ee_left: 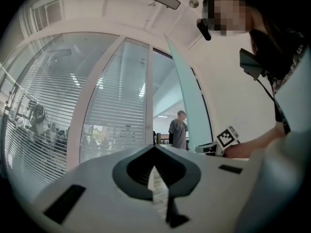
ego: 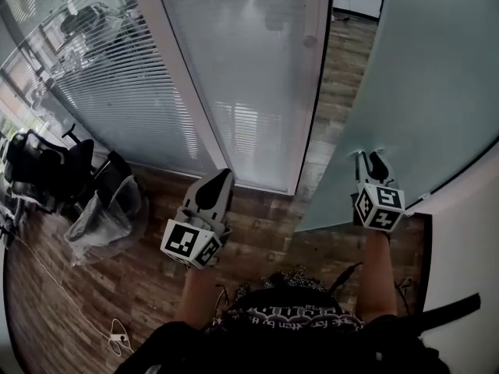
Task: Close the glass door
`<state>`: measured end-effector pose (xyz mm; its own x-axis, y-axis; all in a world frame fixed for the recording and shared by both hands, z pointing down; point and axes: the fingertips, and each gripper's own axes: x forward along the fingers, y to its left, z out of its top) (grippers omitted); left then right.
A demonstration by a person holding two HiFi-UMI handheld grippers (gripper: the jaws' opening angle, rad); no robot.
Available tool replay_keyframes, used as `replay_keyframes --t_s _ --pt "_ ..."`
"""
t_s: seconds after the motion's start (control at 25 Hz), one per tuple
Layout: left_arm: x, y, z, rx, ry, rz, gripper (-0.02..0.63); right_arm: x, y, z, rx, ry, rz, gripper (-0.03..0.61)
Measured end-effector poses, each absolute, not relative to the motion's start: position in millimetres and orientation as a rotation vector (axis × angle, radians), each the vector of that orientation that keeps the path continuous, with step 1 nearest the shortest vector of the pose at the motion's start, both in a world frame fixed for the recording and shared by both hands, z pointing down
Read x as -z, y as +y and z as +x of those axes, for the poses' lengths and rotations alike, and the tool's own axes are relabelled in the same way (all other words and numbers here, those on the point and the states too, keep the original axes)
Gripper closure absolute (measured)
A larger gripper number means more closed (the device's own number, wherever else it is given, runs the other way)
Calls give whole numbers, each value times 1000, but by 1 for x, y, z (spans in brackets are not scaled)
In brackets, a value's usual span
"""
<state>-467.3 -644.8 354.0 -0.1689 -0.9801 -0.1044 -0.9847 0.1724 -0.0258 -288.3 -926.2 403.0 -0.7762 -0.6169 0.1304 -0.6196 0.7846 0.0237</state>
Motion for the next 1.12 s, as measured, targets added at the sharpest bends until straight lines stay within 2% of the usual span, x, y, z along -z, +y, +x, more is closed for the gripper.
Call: replay_keyframes --t_s 0.68,1.12 --pt "-360 -712 -568 -100 2435 -1847 612 -402 -1020 -382 -20 -2845 1031 468" --pt "-354 -779 -590 -49 2399 -1884 612 -399 -1074 -426 -22 -2852 1013 469"
